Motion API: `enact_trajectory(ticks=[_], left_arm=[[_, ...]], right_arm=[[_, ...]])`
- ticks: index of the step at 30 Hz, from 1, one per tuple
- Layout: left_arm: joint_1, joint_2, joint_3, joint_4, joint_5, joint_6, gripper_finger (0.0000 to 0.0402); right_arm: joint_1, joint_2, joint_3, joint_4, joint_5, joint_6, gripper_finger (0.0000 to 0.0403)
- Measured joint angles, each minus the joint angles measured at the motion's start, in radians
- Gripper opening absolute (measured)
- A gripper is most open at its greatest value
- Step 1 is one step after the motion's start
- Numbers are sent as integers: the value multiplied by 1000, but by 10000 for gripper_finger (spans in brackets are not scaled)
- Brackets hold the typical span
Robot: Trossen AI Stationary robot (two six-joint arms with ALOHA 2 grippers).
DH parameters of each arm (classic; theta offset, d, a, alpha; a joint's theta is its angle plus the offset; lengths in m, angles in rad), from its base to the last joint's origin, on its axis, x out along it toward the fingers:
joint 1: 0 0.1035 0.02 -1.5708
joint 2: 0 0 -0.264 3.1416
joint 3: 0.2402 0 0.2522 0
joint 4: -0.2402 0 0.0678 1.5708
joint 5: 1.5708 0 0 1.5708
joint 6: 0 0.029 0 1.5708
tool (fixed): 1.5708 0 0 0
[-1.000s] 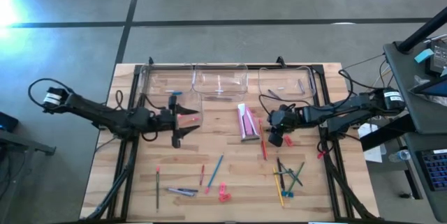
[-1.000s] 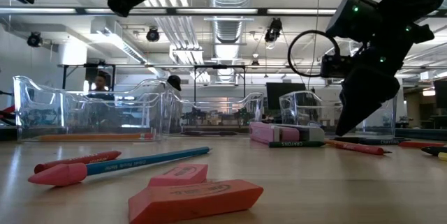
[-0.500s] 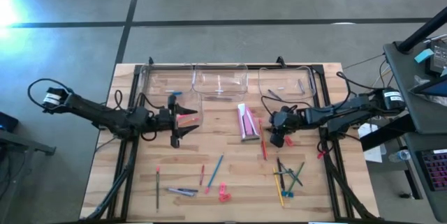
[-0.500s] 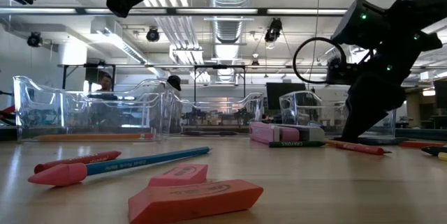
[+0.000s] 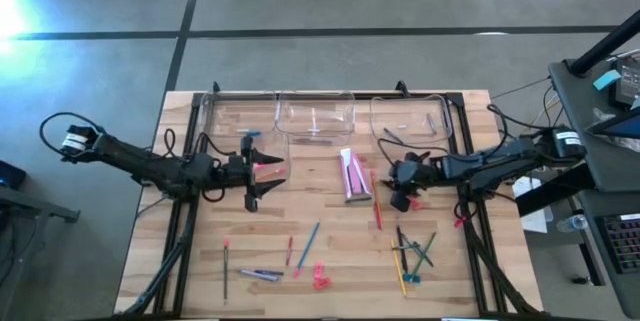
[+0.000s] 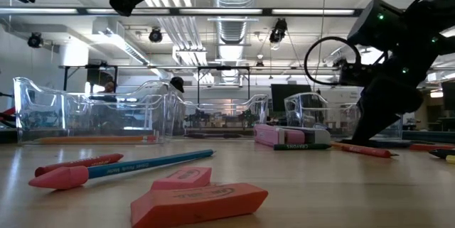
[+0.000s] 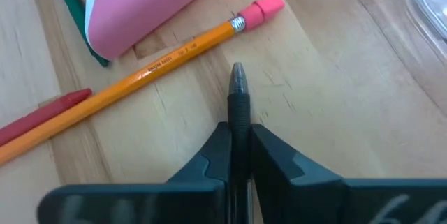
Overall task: Sort crayons/erasers/pens/pencils in bins
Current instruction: Put the black pen into the top middle transparent bin
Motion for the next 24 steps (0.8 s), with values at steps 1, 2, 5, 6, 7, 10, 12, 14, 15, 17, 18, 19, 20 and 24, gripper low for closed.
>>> enact_trajectory(ticks=[1,2,5,6,7,10,12,14,15,17,18,19,20,24], left_arm=[[0,0,0,-1,0,0,237],[0,0,0,-1,0,0,237],[0,0,0,-1,0,0,237],[0,0,0,-1,0,0,237],[0,0,0,-1,0,0,237],[0,0,0,-1,0,0,237],[0,0,0,0,0,0,237],[0,0,0,0,0,-1,237],[0,0,0,-1,0,-1,237],[0,-1,1,-1,0,-1,237],[0,-2,1,-1,0,0,237],[0,-4,2,-1,0,0,237],[0,-6,2,0,0,0,237],[0,-11,3,-1,0,0,237]], right_arm=[[0,0,10,-4,1,0,28],[0,-1,20,-10,1,-3,28],[0,0,65,-42,1,-15,28],[-1,2,82,-58,3,-19,28],[-1,3,102,-77,8,-22,27],[-1,1,168,-112,8,-43,27],[-1,1,205,-127,7,-65,26],[-1,1,253,-120,6,-102,26],[-1,1,278,-109,7,-127,26],[-6,1,329,-78,23,-190,26],[-11,3,356,-52,42,-232,26],[-19,5,383,-19,56,-275,26],[-29,10,413,22,69,-322,26],[-92,58,530,173,78,-495,26]])
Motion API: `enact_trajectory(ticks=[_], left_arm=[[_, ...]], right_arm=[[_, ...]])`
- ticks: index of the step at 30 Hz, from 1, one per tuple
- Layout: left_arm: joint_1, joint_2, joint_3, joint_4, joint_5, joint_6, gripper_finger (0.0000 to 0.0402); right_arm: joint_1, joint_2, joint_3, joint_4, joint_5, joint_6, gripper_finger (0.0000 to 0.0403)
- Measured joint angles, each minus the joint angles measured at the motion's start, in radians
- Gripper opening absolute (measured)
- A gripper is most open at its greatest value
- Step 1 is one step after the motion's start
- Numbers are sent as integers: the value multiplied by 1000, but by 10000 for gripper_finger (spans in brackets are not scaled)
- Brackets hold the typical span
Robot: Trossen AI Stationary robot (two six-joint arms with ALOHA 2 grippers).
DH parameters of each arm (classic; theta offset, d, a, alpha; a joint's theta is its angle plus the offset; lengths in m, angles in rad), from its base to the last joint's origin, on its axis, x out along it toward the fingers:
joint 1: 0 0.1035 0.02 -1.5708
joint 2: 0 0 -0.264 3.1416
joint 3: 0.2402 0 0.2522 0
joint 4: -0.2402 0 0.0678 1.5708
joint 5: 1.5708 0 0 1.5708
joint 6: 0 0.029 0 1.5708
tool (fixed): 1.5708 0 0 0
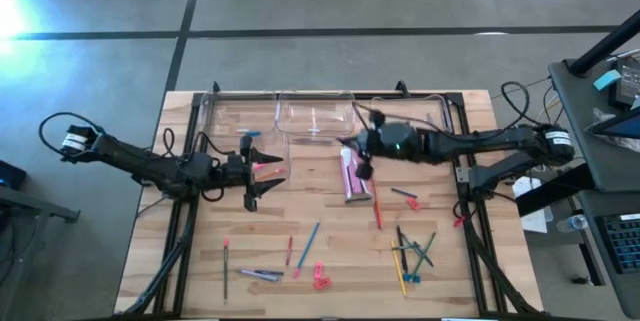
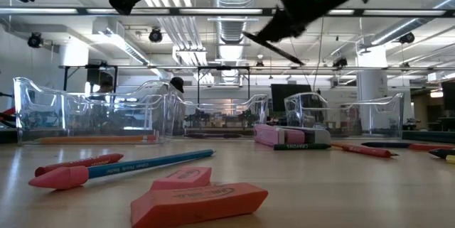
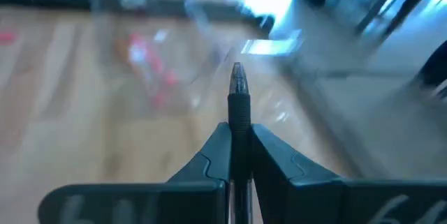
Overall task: Sort crayons/erasers/pens/pencils in bins
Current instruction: Put the black pen into the top middle transparent bin
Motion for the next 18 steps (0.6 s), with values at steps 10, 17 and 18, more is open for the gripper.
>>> enact_trajectory(ticks=[10,17,18], left_arm=[[0,-16,1,-6,17,0,237],[-1,-19,-3,-11,27,-11,237],[-1,-18,-3,-11,27,-26,237]], right_arm=[[-252,365,393,-41,-306,-109,25],[-347,564,612,-140,-364,-95,27],[-351,580,633,-166,-364,-90,34]])
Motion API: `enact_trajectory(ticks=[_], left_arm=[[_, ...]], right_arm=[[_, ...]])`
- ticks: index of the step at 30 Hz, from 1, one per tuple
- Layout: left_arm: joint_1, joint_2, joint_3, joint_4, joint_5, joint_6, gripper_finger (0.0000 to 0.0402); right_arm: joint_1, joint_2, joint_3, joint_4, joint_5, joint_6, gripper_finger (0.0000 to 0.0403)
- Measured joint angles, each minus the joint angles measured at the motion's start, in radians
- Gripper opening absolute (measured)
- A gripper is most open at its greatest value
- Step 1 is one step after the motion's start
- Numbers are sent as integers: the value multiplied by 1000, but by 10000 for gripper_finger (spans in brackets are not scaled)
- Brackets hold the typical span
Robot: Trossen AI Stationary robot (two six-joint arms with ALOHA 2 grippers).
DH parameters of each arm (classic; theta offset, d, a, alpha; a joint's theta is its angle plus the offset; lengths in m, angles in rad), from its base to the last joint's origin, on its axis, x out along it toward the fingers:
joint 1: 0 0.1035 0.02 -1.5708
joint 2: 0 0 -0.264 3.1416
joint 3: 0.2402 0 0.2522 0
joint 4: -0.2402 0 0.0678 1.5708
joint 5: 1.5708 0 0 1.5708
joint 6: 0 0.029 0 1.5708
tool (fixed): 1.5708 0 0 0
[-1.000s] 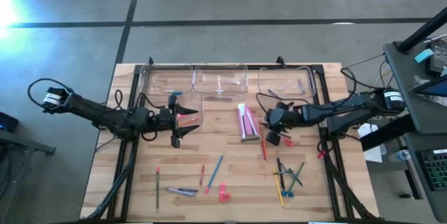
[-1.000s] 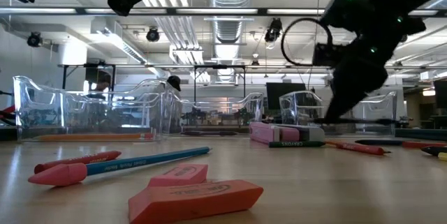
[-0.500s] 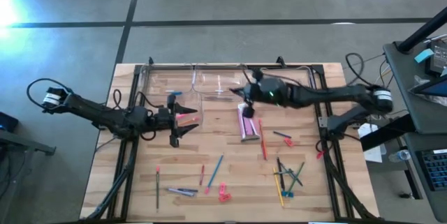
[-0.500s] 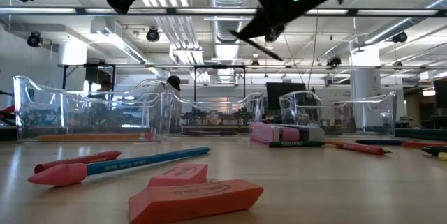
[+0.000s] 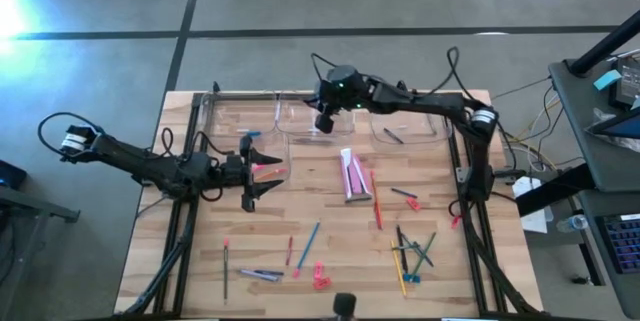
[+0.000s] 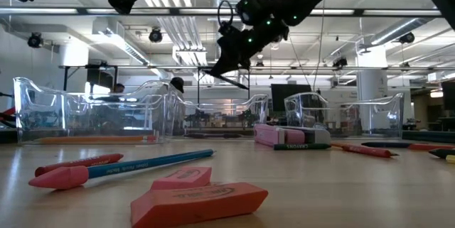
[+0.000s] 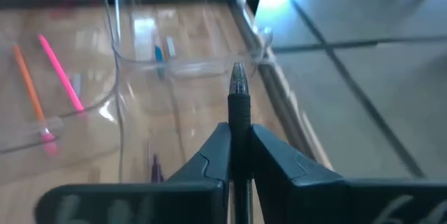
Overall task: Sort crayons/erasers/pens/pencils in bins
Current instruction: Put the black pen into the top middle transparent bin, then put the blue crayon into the top right transparent bin
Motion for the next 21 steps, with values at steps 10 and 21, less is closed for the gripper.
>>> enact_trajectory(ticks=[10,21], left_arm=[[0,1,-2,-29,0,-26,237],[1,1,-2,-26,2,-26,237]], right_arm=[[7,-10,110,-239,30,24,169],[219,-287,-9,-770,94,169,182]])
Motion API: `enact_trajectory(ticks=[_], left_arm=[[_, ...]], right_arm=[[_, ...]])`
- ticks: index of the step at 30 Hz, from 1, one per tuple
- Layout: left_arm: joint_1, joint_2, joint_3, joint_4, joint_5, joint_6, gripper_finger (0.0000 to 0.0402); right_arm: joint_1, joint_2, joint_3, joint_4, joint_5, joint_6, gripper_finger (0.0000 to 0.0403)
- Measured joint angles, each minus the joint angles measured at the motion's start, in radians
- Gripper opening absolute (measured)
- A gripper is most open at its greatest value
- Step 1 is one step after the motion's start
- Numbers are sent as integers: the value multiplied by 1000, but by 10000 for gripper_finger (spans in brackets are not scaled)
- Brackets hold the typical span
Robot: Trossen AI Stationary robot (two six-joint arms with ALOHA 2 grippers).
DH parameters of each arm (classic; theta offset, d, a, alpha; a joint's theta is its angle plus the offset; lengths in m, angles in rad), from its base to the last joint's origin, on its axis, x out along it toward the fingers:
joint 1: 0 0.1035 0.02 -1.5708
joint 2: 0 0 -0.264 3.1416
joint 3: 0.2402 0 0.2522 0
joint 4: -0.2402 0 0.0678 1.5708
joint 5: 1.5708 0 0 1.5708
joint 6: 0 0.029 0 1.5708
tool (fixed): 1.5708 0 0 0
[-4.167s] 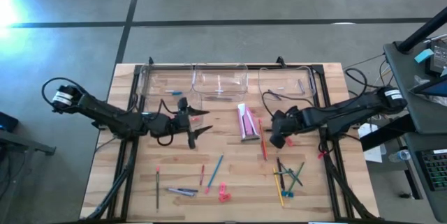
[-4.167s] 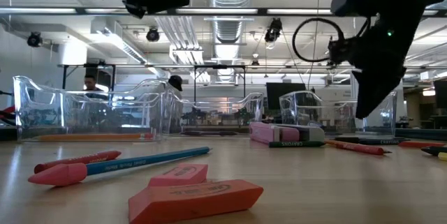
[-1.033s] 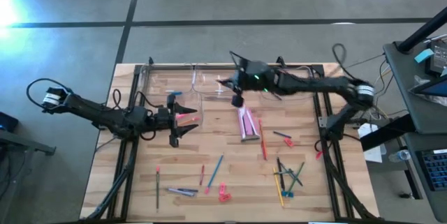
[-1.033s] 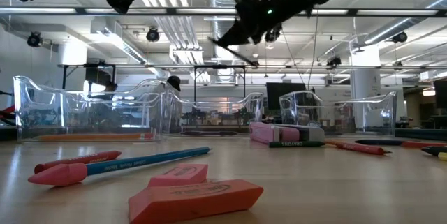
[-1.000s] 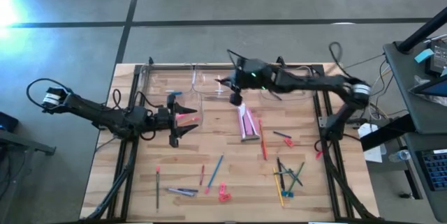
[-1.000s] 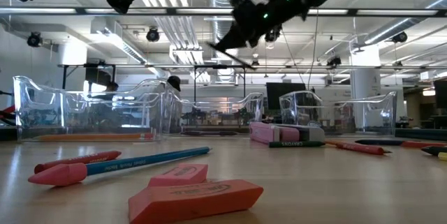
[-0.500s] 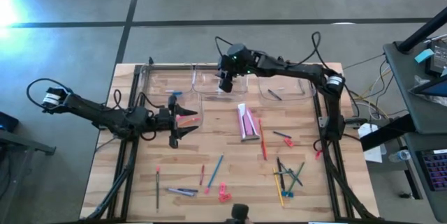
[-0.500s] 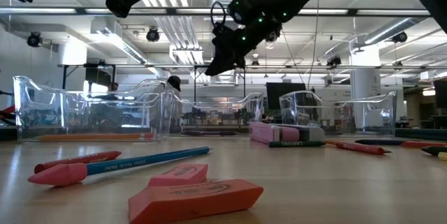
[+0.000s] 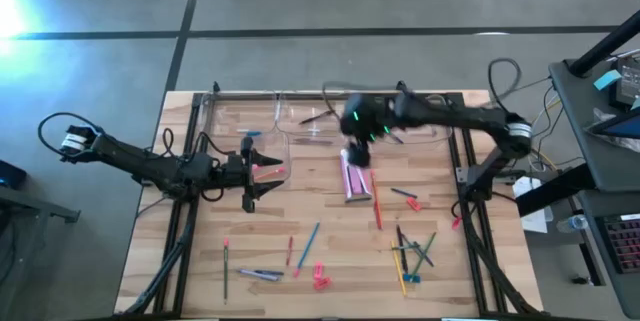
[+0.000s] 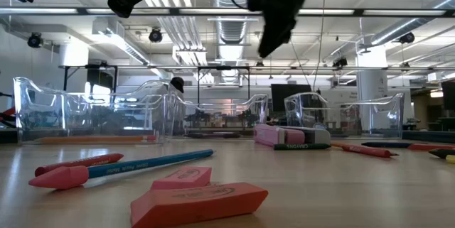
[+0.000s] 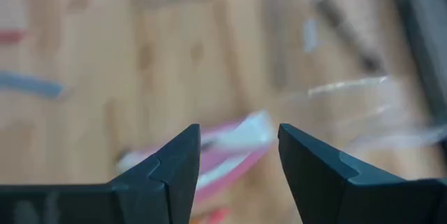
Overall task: Sort crayons/erasers/pens/pencils in bins
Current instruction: Put the blue crayon into the top right transparent bin
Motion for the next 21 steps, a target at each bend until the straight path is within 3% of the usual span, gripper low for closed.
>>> enact_trajectory(ticks=[6,13,17,21], left_arm=[[0,0,0,0,2,-10,237],[0,0,0,0,6,-27,237],[0,0,0,0,7,-27,237],[-1,0,0,0,13,-28,237]], right_arm=[[171,-205,-296,43,67,190,172],[249,-420,-665,195,115,417,168],[290,-476,-814,284,155,509,165],[318,-453,-892,332,181,550,155]])
